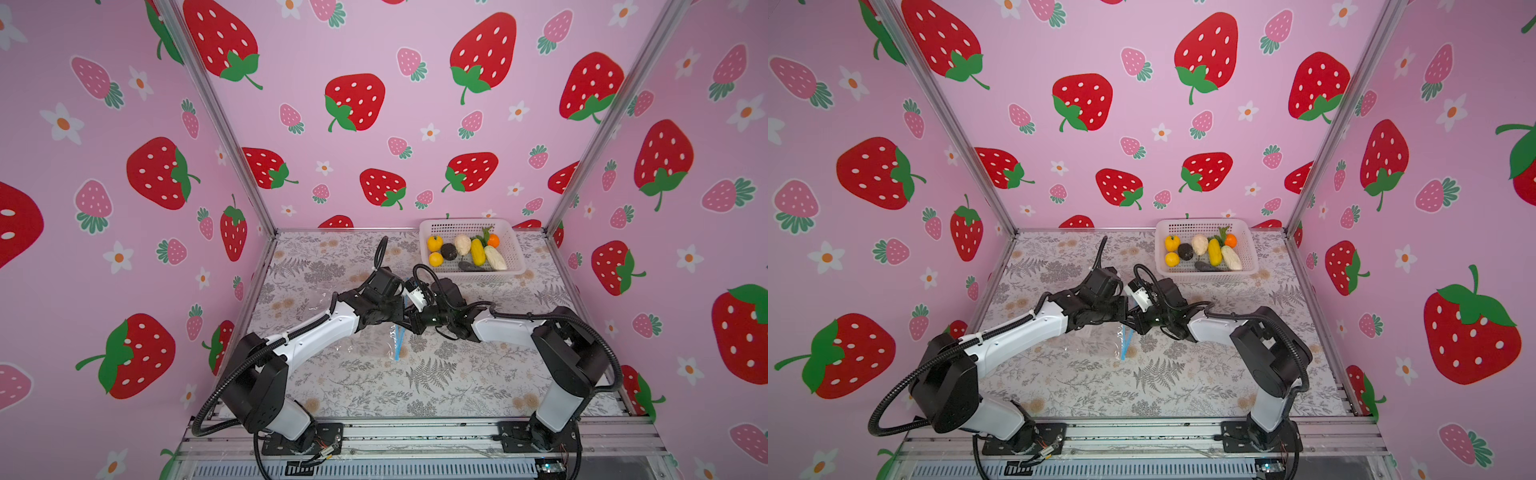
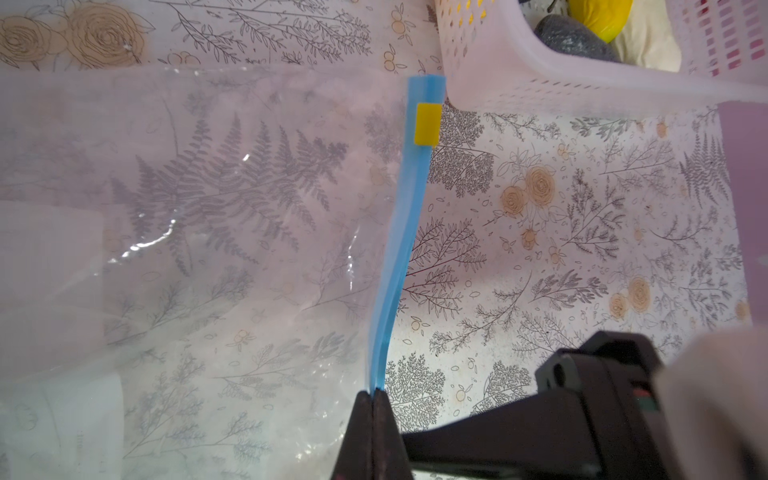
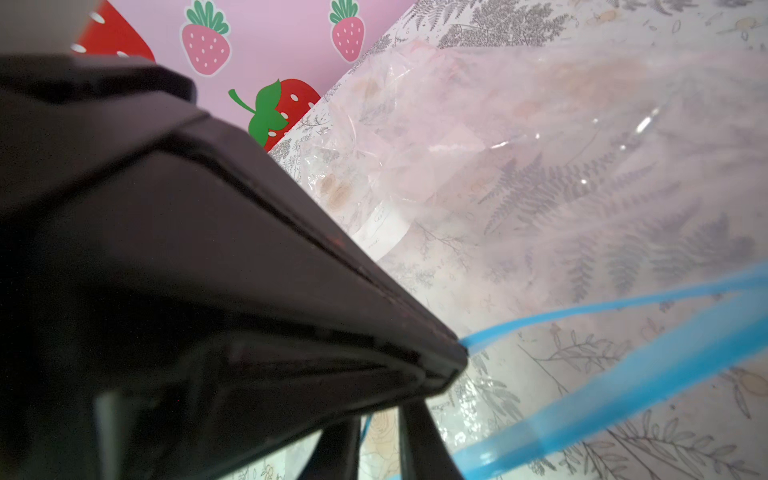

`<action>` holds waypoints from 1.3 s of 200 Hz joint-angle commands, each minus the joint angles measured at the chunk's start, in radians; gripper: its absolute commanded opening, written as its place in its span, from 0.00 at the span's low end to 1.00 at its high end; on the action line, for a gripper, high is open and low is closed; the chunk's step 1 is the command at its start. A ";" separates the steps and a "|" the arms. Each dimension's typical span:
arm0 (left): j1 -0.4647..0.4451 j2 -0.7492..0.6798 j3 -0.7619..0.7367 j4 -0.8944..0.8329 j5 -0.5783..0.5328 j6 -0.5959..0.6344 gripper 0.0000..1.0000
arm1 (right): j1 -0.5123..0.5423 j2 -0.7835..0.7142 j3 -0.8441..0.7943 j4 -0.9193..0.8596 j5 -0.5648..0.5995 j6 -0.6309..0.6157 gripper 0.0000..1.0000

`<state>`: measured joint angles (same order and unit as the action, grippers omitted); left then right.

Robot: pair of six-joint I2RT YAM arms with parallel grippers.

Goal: Place the food in the zip-top bag and seal the zipper

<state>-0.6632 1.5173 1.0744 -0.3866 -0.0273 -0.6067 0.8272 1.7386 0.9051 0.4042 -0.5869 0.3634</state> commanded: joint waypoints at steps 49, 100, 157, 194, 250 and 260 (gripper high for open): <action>-0.006 -0.016 0.046 -0.050 -0.029 -0.040 0.00 | -0.030 -0.184 -0.100 -0.014 0.049 -0.001 0.35; -0.007 -0.021 0.088 -0.086 -0.034 -0.069 0.00 | -0.091 -0.187 -0.137 0.003 0.113 0.289 0.35; -0.009 -0.039 0.120 -0.129 -0.048 -0.103 0.00 | -0.122 -0.111 -0.121 0.119 0.010 0.468 0.38; -0.013 -0.049 0.138 -0.135 -0.048 -0.121 0.00 | -0.116 -0.119 -0.123 0.168 0.001 0.515 0.41; -0.025 -0.049 0.169 -0.148 -0.065 -0.129 0.00 | -0.093 -0.055 -0.094 0.202 -0.011 0.533 0.41; -0.029 -0.048 0.173 -0.153 -0.069 -0.130 0.00 | -0.091 -0.042 -0.084 0.200 -0.009 0.528 0.40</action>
<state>-0.6815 1.4944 1.1992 -0.5007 -0.0578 -0.7151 0.7242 1.6619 0.7856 0.5697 -0.5869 0.8673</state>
